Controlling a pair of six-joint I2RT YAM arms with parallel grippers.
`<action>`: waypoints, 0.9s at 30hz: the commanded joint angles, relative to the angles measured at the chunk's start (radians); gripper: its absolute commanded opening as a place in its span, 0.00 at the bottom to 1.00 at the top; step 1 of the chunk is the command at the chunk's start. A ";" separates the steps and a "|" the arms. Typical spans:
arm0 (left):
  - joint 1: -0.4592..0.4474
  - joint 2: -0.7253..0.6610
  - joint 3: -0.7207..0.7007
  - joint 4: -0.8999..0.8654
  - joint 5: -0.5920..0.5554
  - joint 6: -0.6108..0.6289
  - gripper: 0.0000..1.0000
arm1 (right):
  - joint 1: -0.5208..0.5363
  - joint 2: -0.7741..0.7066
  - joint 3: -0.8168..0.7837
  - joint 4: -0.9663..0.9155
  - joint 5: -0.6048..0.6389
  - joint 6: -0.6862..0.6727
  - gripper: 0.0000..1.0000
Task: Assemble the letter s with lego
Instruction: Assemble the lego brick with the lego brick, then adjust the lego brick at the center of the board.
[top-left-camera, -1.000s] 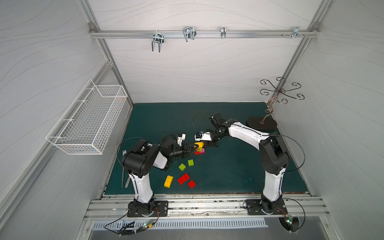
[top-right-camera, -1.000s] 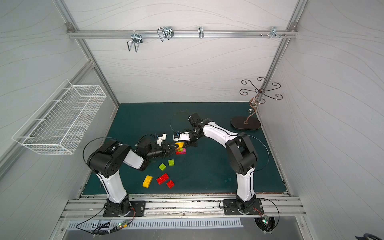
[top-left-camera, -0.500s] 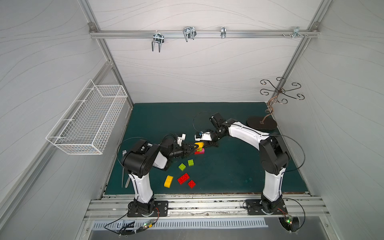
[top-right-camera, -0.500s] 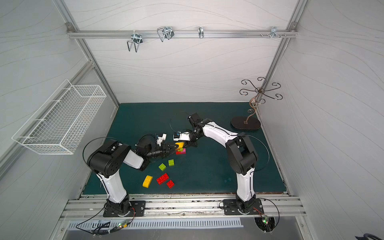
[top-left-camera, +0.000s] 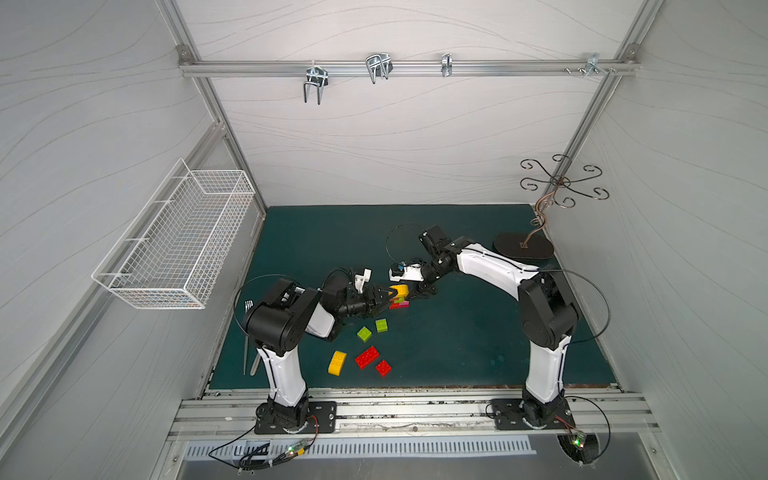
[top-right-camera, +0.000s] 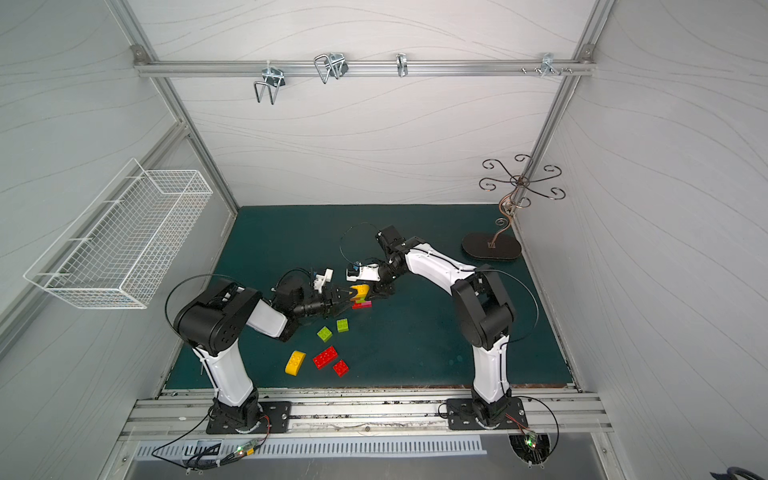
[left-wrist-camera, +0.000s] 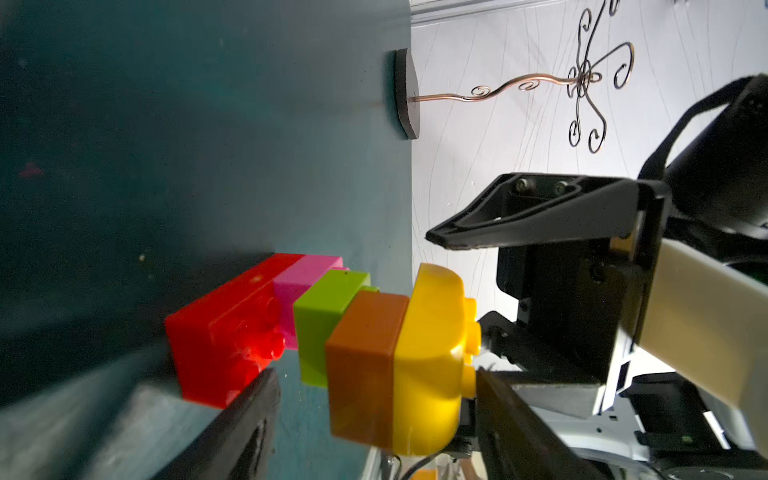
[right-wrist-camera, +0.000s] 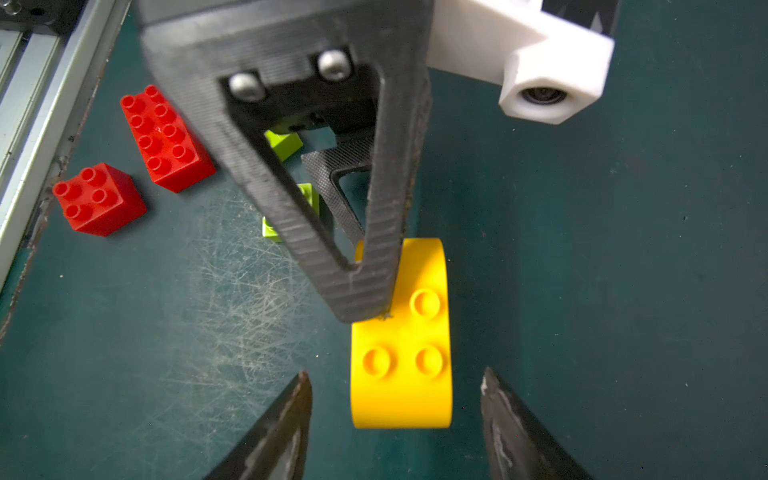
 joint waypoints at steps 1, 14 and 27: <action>0.007 -0.040 0.014 0.017 0.005 0.011 0.89 | -0.031 -0.051 -0.027 0.010 -0.072 0.038 0.69; 0.033 -0.463 0.072 -0.576 -0.051 0.185 0.99 | -0.133 -0.375 -0.460 0.289 -0.153 0.266 0.78; 0.267 -0.925 0.284 -1.456 -0.105 0.470 0.99 | -0.046 -0.196 -0.401 0.318 -0.019 0.212 0.79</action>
